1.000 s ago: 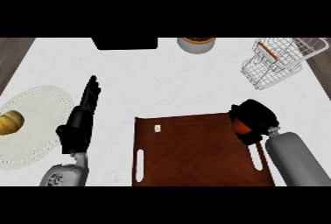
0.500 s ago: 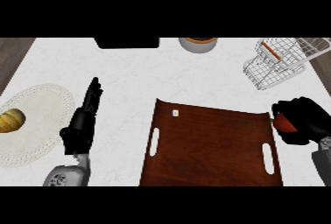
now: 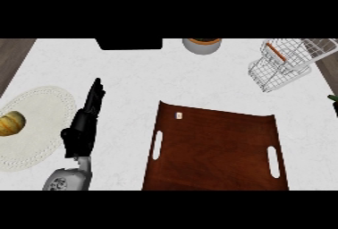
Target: Pick the bell pepper from the tray and place it in the tiered basket
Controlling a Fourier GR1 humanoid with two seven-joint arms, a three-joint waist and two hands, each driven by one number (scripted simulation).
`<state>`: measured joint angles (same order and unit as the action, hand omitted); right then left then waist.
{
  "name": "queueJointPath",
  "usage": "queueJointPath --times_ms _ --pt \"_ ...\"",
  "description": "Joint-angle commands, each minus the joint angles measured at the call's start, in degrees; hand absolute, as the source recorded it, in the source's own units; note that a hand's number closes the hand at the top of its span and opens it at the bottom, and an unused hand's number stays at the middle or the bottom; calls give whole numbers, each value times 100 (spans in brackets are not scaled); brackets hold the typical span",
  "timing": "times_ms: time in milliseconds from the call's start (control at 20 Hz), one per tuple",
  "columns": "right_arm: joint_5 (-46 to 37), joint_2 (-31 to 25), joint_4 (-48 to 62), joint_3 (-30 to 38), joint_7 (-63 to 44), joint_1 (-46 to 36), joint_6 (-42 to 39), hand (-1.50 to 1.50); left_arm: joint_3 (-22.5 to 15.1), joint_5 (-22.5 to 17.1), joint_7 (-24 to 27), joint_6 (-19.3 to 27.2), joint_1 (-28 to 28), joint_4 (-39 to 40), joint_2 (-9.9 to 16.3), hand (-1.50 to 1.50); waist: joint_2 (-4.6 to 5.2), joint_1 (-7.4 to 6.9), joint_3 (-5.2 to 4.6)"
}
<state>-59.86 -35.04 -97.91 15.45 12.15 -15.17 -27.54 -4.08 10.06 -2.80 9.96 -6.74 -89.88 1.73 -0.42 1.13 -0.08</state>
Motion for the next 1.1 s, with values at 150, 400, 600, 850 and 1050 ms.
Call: queueJointPath --times_ms 150,400,600,850,1050 --pt "793 -394 -509 851 -609 -817 -1383 150 -107 63 -136 -39 -75 -67 -55 0 33 -110 5" --pt "1651 -272 98 1327 -1239 -1989 -2355 150 123 -130 -111 -190 -180 -69 112 0 34 -167 0" --pt "2005 -37 463 1463 -1793 -2517 -2631 150 -34 17 -171 -58 -239 -66 -55 0 31 -149 3" --pt "1388 -185 1841 742 -1465 -3077 -1352 150 -284 51 56 190 -278 240 -167 0 62 -198 6" --pt "926 -386 2442 373 -1132 -3200 -634 150 15 -3 -59 -42 -428 187 -72 0 65 -196 7"
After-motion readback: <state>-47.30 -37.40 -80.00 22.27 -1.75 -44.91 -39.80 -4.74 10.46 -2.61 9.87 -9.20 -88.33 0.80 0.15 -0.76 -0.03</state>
